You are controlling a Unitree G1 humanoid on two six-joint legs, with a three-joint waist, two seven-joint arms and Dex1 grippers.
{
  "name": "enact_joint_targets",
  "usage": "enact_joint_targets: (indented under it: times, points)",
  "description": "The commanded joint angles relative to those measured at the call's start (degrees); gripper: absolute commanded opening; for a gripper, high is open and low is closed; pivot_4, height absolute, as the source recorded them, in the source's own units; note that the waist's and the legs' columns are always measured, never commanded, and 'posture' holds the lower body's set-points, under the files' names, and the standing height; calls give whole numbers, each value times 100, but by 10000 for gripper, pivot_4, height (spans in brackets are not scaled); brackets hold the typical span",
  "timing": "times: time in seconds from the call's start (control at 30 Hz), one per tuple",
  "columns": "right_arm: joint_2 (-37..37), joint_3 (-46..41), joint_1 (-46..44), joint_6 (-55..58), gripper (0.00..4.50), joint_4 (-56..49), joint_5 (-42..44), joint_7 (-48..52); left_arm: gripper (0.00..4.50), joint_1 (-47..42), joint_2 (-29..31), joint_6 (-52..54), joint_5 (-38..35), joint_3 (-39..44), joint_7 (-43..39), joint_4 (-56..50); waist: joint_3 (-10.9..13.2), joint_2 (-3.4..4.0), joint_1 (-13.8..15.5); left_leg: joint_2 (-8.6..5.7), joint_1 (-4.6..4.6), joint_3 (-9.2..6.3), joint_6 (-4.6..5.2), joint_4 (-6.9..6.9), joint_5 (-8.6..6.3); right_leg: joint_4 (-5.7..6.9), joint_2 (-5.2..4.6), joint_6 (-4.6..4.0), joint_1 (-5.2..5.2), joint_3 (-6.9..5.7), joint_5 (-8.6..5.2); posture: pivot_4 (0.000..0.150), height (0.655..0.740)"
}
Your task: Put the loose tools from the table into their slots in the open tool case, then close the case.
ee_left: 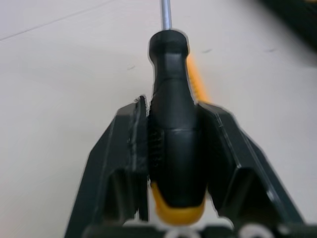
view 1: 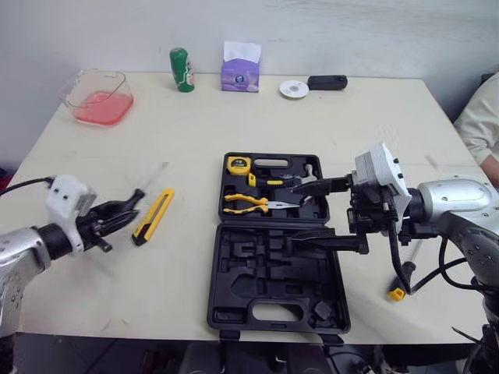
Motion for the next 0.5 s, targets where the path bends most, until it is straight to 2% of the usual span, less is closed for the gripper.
enact_joint_targets:
  times: [0.03,0.1,0.17,0.23,0.3,0.4,0.5]
  points:
    - [81,-118,285,-2,45000,-392,83,-223,10646,-724,472,12,-227,-1057,-1009,-471,1,5,0,-2,1,5,-1,0,0,0,0,0,0,3,0,1500,7244]
    - [90,-134,356,15,45000,-468,111,-285,10646,-987,582,30,-156,-1320,-1103,-355,3,9,-27,-5,1,11,2,0,2,3,5,1,1,3,1,1500,7244]
    - [88,-212,548,88,45000,-650,191,-404,10646,-1704,507,16,144,-1952,-1220,-3,4,9,-52,-1,6,23,2,0,3,10,18,2,-1,9,1,1500,7244]
    - [31,-383,1130,110,45000,-961,164,-555,10646,-2967,-21,125,812,-3133,-1218,636,8,2,35,2,6,17,-4,5,11,14,35,1,-2,-5,0,1500,7244]
    - [4,-577,1616,103,45000,-1204,136,-717,10646,-3752,-540,236,1258,-3926,-1215,1090,10,-3,162,-14,4,19,-1,19,15,11,96,7,9,-29,4,1500,7244]
    - [-28,-769,2063,106,45000,-1403,104,-930,10646,-4243,-859,160,1543,-4496,-1576,1464,10,-4,226,-10,1,27,14,29,7,5,94,22,10,-16,13,1500,7244]
    - [-116,-766,2690,-109,45000,-1296,-363,-975,10646,-4648,-1193,137,1685,-4787,-1844,1900,12,-8,188,-2,0,51,28,37,1,-3,95,32,6,0,17,1500,7244]
